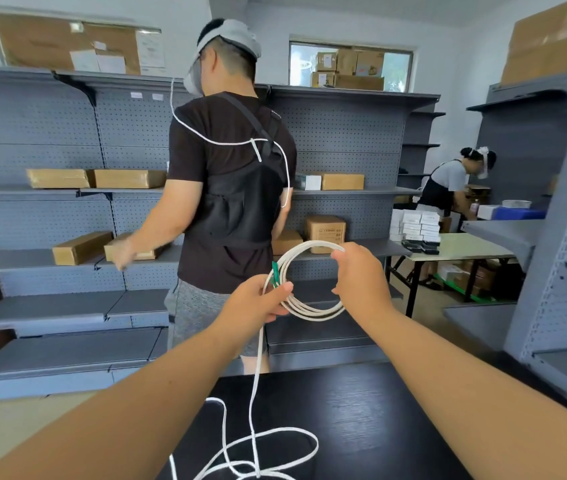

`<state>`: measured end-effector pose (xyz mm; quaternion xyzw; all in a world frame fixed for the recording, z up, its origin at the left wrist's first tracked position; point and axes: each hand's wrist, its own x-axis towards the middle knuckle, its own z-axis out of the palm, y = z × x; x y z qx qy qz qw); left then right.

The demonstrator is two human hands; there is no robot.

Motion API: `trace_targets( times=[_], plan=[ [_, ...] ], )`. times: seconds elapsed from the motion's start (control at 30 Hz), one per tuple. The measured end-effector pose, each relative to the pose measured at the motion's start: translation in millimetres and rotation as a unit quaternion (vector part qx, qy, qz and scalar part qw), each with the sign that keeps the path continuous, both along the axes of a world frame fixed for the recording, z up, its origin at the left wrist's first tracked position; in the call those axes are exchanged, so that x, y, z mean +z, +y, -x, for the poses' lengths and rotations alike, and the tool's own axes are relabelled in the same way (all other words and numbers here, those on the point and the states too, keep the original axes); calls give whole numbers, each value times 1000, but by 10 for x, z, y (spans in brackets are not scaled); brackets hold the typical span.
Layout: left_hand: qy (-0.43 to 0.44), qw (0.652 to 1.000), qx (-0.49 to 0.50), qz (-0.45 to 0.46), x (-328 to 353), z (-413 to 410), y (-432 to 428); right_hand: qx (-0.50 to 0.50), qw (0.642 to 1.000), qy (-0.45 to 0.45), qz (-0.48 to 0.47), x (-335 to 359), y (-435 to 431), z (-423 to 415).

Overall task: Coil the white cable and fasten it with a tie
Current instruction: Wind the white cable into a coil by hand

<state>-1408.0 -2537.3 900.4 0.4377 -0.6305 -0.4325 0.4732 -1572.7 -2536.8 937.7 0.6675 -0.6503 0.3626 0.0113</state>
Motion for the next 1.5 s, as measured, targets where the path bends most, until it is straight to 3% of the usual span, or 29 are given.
trace_targets(
  times=[0.3,0.53,0.8,1.07,1.27,1.5],
  plan=[
    [100,992,70,22,-30,361,97,15,982,-185,26,-149,43,65],
    [26,994,78,70,83,350,138,72,960,-270,-11,-224,128,189],
    [9,996,69,47,149,367,196,139,963,-231,4,-147,201,182],
    [22,998,46,36,133,324,218,87,969,-232,26,-184,139,134],
    [-122,985,80,91,227,165,177,122,982,-144,23,-213,130,36],
    [-346,927,79,123,429,26,128,195,980,-43,26,-128,120,-128]
  ],
)
